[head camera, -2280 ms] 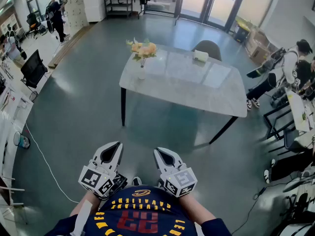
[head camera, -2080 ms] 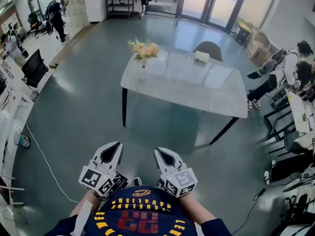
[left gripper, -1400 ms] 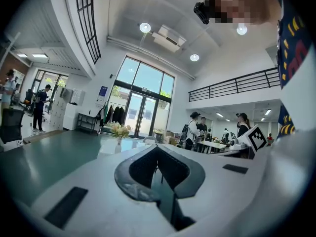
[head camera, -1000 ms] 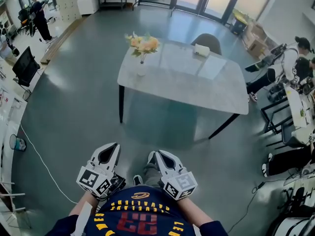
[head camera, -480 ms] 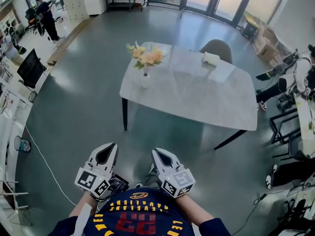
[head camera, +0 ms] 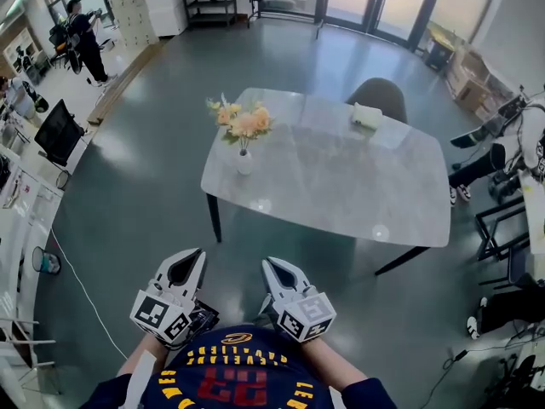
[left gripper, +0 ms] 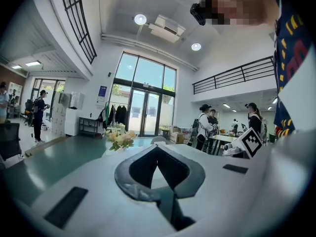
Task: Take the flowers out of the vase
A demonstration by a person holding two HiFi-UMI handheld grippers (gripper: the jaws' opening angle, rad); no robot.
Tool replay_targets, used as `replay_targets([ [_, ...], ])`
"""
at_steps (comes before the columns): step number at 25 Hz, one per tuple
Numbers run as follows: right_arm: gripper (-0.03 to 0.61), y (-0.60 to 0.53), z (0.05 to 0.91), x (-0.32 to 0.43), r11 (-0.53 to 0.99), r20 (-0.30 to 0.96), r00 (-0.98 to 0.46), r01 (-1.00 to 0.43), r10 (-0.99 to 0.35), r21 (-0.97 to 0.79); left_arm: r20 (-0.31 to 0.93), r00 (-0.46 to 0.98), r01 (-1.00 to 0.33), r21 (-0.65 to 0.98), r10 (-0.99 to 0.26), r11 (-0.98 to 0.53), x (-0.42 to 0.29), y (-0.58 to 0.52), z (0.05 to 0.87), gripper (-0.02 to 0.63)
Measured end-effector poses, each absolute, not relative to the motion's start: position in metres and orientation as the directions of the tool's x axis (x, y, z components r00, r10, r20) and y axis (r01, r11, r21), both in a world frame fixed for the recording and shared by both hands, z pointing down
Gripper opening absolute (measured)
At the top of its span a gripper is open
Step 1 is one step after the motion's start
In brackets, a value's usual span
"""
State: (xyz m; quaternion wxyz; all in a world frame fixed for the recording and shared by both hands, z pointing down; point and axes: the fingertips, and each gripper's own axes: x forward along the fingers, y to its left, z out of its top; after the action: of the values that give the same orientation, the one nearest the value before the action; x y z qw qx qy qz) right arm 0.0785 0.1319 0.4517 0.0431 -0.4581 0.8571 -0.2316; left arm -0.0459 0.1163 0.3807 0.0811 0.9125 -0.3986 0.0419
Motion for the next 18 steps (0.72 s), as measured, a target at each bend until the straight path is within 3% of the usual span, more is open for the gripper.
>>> replay_targets([
  [18,-0.008,0.092,0.440,0.131,0.436,0.116,-0.533,-0.782,-0.838,-0.445,0.125,0.708,-0.705,0.092,-0.695,-0.703,0.000,0.080,0.366,0.003],
])
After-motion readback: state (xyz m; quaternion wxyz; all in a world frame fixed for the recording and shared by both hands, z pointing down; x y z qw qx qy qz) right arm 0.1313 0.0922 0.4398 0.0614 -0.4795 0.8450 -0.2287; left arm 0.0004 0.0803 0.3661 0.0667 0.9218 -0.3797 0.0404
